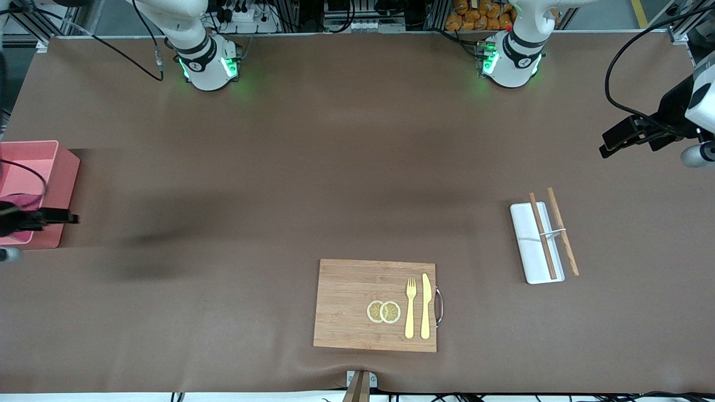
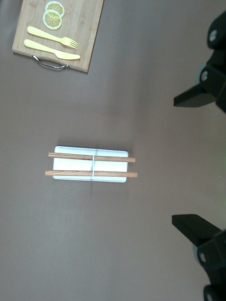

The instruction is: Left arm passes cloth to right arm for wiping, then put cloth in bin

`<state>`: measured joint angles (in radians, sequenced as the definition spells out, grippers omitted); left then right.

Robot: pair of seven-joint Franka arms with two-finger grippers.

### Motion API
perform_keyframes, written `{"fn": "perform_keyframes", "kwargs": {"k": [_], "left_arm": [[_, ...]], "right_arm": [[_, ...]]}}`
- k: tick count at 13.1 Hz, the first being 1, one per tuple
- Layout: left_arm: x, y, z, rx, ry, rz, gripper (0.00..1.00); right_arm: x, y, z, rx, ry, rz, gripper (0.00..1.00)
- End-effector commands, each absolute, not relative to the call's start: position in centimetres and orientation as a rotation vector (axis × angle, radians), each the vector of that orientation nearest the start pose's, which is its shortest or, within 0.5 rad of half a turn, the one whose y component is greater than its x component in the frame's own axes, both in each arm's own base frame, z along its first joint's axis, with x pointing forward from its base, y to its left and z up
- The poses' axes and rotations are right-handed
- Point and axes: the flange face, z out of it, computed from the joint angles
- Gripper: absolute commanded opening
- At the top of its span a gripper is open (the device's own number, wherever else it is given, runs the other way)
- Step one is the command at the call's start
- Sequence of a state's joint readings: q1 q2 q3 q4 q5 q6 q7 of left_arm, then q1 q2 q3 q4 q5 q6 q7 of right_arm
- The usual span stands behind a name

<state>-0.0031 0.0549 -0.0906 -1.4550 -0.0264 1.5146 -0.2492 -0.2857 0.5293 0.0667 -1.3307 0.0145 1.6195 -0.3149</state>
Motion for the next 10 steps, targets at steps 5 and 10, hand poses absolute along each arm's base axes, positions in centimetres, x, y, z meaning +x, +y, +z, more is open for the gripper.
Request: {"fn": "perform_keyframes", "kwargs": {"k": [5,10], "left_arm": [[56.6,-5.4,64.3,-3.159,-0.232,-0.025,1.0],[57.0,-5.4,63.9,-3.159,-0.232,-0.026,1.0]], "right_arm": [[62.9,0.6,46.7,-3.104,0.149,0.272,1.0],[54.5,0.7,53.9,-3.092,0.174,0.14,1.0]]}}
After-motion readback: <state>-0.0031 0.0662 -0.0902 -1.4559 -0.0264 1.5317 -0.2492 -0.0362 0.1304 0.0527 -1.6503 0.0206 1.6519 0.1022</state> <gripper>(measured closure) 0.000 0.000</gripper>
